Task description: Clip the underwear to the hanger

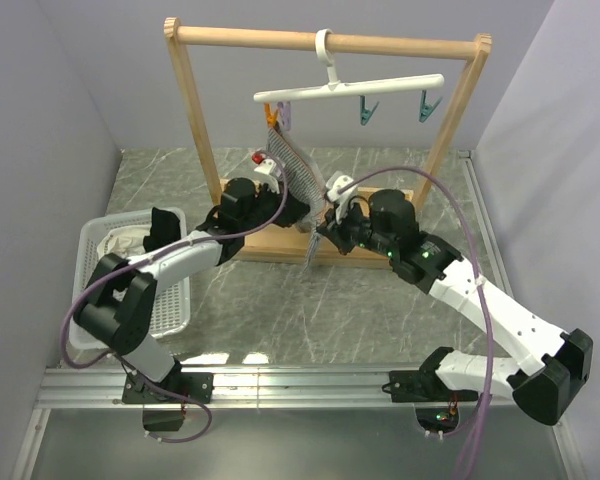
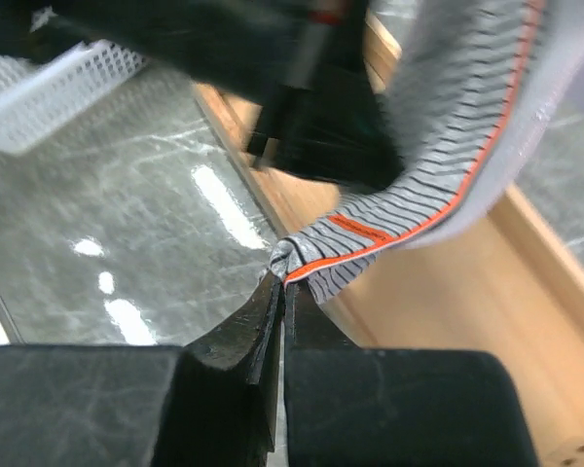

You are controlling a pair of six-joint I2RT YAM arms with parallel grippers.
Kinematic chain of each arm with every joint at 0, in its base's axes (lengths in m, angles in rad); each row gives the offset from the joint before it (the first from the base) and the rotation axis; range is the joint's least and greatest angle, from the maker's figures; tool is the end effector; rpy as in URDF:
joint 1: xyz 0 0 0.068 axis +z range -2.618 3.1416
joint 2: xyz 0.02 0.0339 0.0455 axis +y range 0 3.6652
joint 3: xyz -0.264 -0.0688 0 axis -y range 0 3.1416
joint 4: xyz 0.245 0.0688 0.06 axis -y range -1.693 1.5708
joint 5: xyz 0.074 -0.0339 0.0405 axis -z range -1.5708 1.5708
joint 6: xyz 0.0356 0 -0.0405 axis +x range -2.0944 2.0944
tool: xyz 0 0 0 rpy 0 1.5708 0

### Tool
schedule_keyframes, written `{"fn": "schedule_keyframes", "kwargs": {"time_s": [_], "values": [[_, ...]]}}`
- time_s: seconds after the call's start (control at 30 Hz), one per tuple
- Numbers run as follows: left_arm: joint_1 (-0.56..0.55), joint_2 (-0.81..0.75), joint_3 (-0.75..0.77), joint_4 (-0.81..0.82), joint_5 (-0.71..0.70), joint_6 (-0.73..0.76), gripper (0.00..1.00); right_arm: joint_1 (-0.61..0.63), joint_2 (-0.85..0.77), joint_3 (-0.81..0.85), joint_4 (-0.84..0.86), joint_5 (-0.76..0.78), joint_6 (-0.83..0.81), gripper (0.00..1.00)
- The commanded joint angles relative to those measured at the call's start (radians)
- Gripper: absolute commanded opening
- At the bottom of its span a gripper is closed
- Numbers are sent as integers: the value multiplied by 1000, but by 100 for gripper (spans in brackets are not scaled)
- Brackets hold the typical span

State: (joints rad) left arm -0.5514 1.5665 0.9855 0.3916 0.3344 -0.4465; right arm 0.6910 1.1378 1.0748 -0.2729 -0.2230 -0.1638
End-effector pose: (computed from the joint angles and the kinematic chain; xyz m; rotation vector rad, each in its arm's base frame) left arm 0.3025 -0.1998 0.2729 0.3539 1.8299 -1.0036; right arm 0.1955 0.1719 0.3618 -0.9410 1.6953 0.5665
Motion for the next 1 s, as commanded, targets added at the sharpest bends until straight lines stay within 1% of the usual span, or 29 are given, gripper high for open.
{"fn": "schedule_keyframes", "kwargs": {"time_s": [0.0, 0.1, 0.23, 0.3, 0.37, 0.4, 0.53, 0.57, 0.67, 0.77, 0.8, 0.83, 0.97], "values": [[-19, 45, 97, 225, 28, -133, 13, 92, -27, -48, 31, 102, -153, 0], [-25, 87, 134, 279, 70, -181, 17, 165, 8, -126, 81, 143, -224, 0], [-15, 96, 148, 273, 103, -204, 21, 197, 86, -156, 148, 180, -244, 0], [-1, 77, 137, 257, 117, -201, 30, 197, 131, -142, 170, 206, -233, 0], [22, 57, 116, 218, 132, -199, 35, 189, 155, -131, 208, 253, -230, 0], [31, 32, 108, 207, 138, -199, 40, 183, 172, -127, 221, 267, -229, 0], [67, -34, 65, 107, 152, -143, 47, 156, 232, -101, 267, 309, -212, 0], [76, -46, 59, 49, 152, -133, 49, 147, 246, -93, 270, 318, -204, 0], [94, -112, 6, -16, 166, -104, 52, 122, 296, -65, 271, 310, -178, 0], [111, -221, -70, -83, 173, -78, 54, 107, 341, -36, 271, 295, -160, 0], [117, -242, -86, -108, 175, -69, 54, 99, 361, -30, 296, 291, -158, 0], [125, -265, -120, -117, 176, -64, 54, 100, 370, -26, 297, 290, -155, 0], [175, -361, -168, -166, 173, -38, 56, 91, 413, 8, 304, 271, -141, 0]]}}
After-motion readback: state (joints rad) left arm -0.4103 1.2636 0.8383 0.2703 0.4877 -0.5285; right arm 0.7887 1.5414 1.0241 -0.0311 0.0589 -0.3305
